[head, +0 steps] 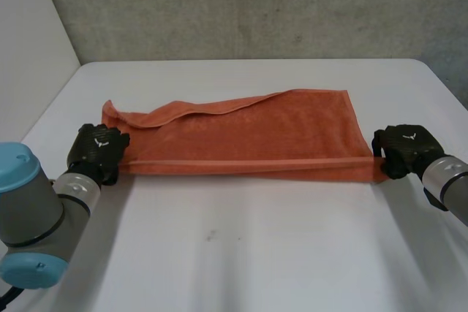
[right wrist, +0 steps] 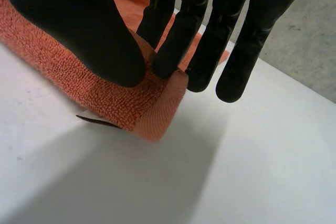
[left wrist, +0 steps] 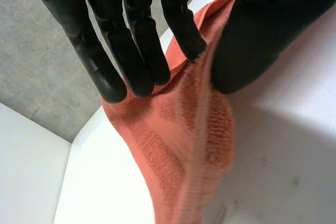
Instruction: Fold the laundry
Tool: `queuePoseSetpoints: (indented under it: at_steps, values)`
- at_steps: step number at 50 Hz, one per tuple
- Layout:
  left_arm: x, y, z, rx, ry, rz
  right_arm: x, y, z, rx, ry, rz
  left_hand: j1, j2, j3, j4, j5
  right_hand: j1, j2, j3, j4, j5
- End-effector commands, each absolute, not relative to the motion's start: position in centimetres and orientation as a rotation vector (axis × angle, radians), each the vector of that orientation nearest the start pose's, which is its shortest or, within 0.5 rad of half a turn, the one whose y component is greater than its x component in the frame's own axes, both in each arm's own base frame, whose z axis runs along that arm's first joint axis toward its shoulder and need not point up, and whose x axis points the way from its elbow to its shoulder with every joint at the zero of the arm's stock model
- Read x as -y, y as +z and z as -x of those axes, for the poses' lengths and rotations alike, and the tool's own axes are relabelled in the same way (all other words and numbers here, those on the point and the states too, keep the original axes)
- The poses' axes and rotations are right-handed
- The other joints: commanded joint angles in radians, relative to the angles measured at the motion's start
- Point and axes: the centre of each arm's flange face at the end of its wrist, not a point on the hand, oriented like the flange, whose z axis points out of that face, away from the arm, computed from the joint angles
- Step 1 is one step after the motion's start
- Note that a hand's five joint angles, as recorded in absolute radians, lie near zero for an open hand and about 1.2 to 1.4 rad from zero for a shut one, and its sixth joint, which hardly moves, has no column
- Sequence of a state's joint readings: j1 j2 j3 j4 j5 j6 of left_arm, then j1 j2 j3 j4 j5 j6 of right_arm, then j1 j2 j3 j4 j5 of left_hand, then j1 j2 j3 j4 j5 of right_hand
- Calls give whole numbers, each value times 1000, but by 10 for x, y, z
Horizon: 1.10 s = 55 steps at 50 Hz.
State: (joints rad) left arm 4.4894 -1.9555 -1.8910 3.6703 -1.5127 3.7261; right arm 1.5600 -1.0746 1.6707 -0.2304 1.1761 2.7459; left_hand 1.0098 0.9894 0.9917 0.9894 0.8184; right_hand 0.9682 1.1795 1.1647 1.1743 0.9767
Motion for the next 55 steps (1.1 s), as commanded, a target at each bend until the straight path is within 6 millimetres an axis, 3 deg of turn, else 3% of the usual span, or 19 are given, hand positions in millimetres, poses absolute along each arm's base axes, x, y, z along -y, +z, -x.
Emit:
queuePoseSetpoints:
  at_steps: [1, 12, 18, 23, 24, 31, 34, 36, 40, 42, 47, 50, 55]
  values:
    - [298, 141, 203, -2055, -1892, -925, 357, 144, -156, -2421, -1850, 748, -349, -329, -331, -329, -332, 428, 217, 232, 222, 245]
    - [316, 134, 177, -2081, -1828, -833, 354, 140, -153, -2462, -1830, 741, -338, -318, -320, -318, -321, 428, 217, 232, 222, 245]
    - [316, 130, 171, -2097, -1804, -816, 354, 140, -153, -2457, -1829, 744, -297, -277, -279, -277, -280, 428, 217, 232, 222, 245]
    - [312, 128, 172, -2112, -1801, -833, 353, 139, -153, -2456, -1824, 746, 174, 195, 193, 195, 191, 428, 217, 232, 222, 245]
    - [310, 130, 173, -2112, -1810, -845, 352, 139, -153, -2460, -1817, 746, 384, 405, 402, 405, 401, 428, 217, 232, 222, 245]
    - [301, 134, 178, -2119, -1833, -899, 349, 143, -153, -2466, -1817, 757, 386, 407, 405, 407, 403, 428, 217, 232, 222, 245]
    - [297, 144, 178, -2102, -1846, -899, 341, 171, -153, -2461, -1855, 839, 386, 407, 405, 407, 403, 428, 217, 232, 222, 245]
    - [286, 170, 176, -2091, -1856, -894, 331, 195, -153, -2467, -1872, 931, 386, 407, 405, 407, 403, 428, 217, 232, 222, 245]
    - [272, 198, 173, -2081, -1861, -884, 314, 227, -152, -2476, -1883, 1042, 386, 407, 405, 407, 403, 428, 217, 232, 222, 245]
    - [261, 214, 170, -2079, -1862, -876, 302, 256, -145, -2503, -1913, 1098, 386, 407, 405, 407, 403, 428, 217, 232, 222, 245]
    - [238, 246, 164, -2062, -1875, -860, 283, 280, -136, -2555, -1884, 1171, 386, 407, 405, 407, 403, 428, 217, 232, 222, 245]
    - [232, 250, 161, -2076, -1858, -856, 270, 290, -134, -2566, -1848, 1242, 386, 407, 405, 407, 403, 428, 217, 232, 222, 245]
    - [232, 246, 158, -2105, -1814, -857, 265, 286, -132, -2597, -1776, 1310, 386, 407, 405, 407, 403, 428, 217, 232, 222, 245]
